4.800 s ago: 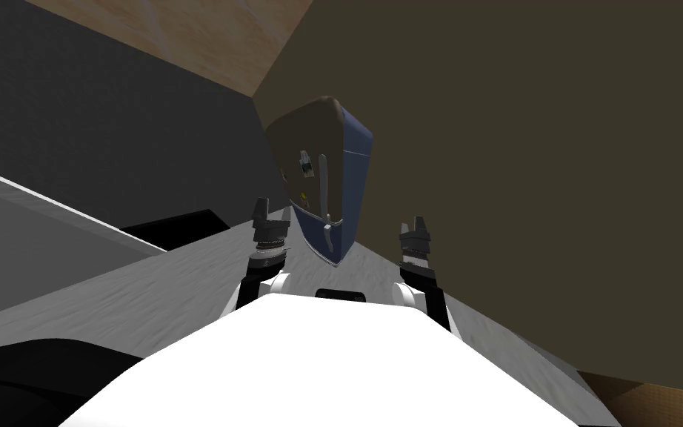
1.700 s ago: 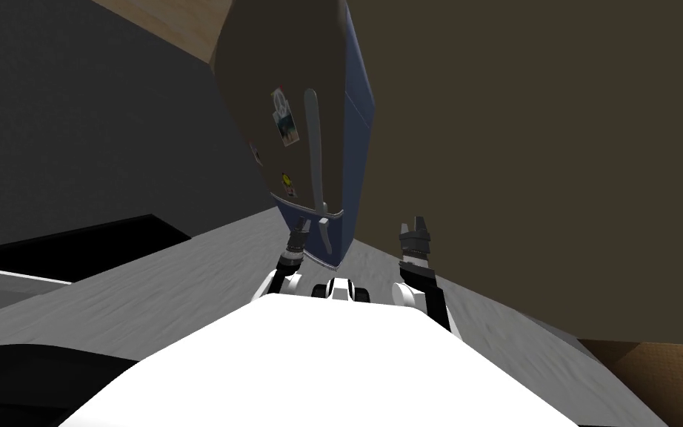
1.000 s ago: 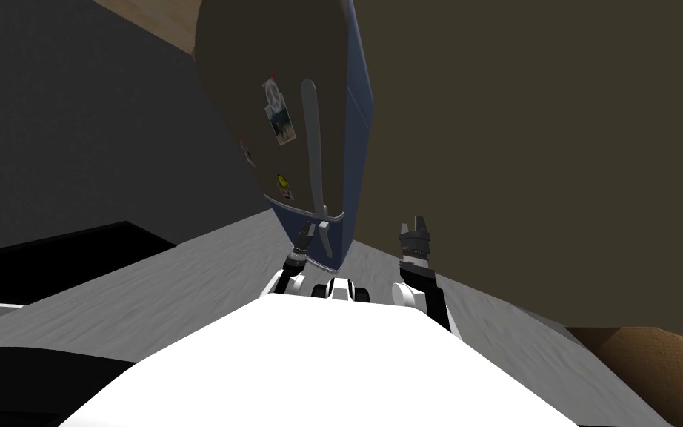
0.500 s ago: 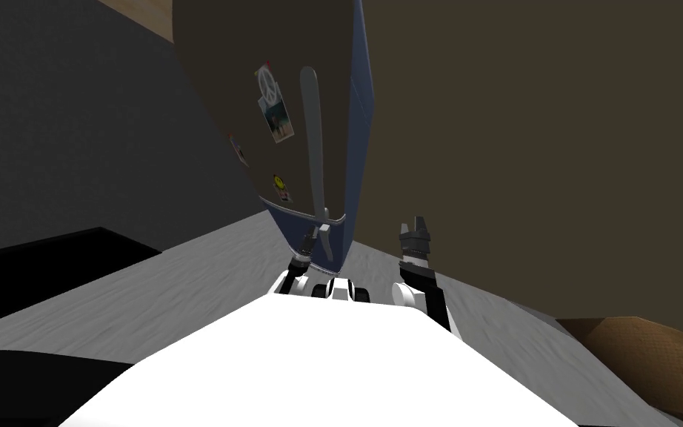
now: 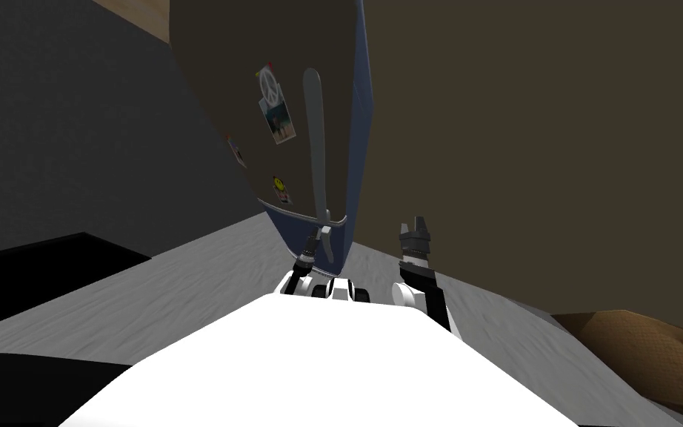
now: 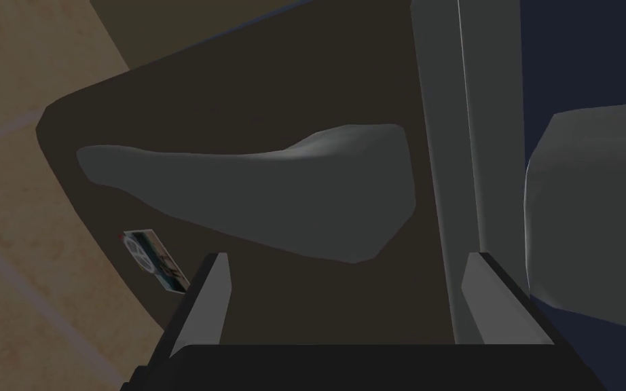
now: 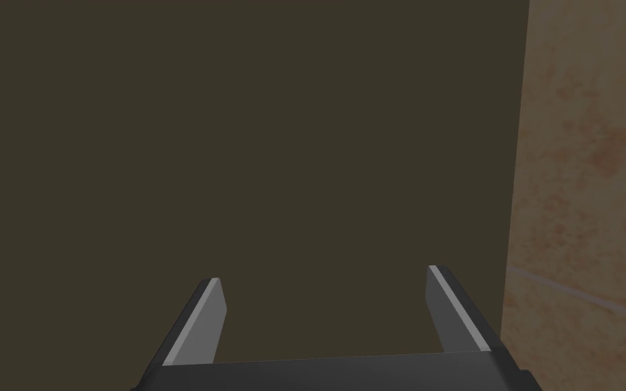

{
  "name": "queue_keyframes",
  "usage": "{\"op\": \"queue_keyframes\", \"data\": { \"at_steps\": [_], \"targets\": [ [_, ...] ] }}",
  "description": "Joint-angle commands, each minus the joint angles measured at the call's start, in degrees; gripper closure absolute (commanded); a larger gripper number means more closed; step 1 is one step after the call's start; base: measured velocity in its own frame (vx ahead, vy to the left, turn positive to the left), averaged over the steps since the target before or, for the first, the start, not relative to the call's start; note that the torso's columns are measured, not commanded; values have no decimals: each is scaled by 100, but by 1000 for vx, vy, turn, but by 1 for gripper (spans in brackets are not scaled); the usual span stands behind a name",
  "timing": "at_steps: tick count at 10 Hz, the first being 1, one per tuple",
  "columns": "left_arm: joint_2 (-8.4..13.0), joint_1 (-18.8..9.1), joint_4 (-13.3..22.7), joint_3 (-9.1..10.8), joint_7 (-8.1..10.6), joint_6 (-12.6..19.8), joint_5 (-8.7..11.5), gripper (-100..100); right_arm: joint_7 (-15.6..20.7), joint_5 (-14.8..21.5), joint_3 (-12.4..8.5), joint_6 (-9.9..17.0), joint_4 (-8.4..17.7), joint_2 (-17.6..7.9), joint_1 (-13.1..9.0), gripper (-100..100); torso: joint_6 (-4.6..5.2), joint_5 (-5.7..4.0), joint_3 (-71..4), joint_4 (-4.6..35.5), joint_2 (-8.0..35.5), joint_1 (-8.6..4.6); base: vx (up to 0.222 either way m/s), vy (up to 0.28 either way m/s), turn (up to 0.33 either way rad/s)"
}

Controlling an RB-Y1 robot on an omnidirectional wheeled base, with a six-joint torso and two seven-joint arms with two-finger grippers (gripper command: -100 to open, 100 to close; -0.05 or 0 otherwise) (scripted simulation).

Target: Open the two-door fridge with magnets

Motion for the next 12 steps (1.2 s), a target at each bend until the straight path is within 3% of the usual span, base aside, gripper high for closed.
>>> {"op": "queue_keyframes", "data": {
  "at_steps": [1, 3, 4, 5, 7, 8, 9, 12],
  "targets": [
    [1, -73, -204, 2, 32, 273, -8, -100, 0, 0, 0, 0, 0, 0, 0, 0, -1, -2, 7, 5, 11, -4, 18, -8, 2],
    [1, -132, -367, 4, 58, 492, -15, -100, 0, 0, 0, 0, 0, 0, 0, 0, 3, -1, 10, 7, 15, -2, 22, -10, -5],
    [6, -103, -321, 4, 51, 402, -12, -100, 0, 0, 0, 0, 0, 0, 0, 0, 3, 0, 13, 8, 19, 1, 0, 0, 0],
    [1, -59, -163, 2, 26, 219, -7, 100, 0, 0, 0, 0, 0, 0, 0, 0, 4, 1, 14, 8, 20, 4, -14, 6, -2],
    [0, 0, 0, 0, 0, 0, 0, 100, 0, 0, 0, 0, 0, 0, 0, 0, -2, 1, 24, 13, 37, 7, -17, 9, 1],
    [14, -23, -74, 10, 24, 100, 3, 100, 0, 0, 0, 0, 0, 0, 0, 0, -3, 0, 26, 15, 42, 5, -9, 4, 1],
    [140, -92, -127, 20, 27, 305, -1, -100, 0, 0, 0, 0, 0, 0, 0, 0, -2, -1, 25, 14, 38, 2, -13, -12, 2],
    [265, -214, -235, 37, 37, 678, -7, -100, 0, 0, 1, 0, 0, 1, 0, 0, -3, -2, 26, 15, 41, -1, -28, -28, 7]
  ]
}}
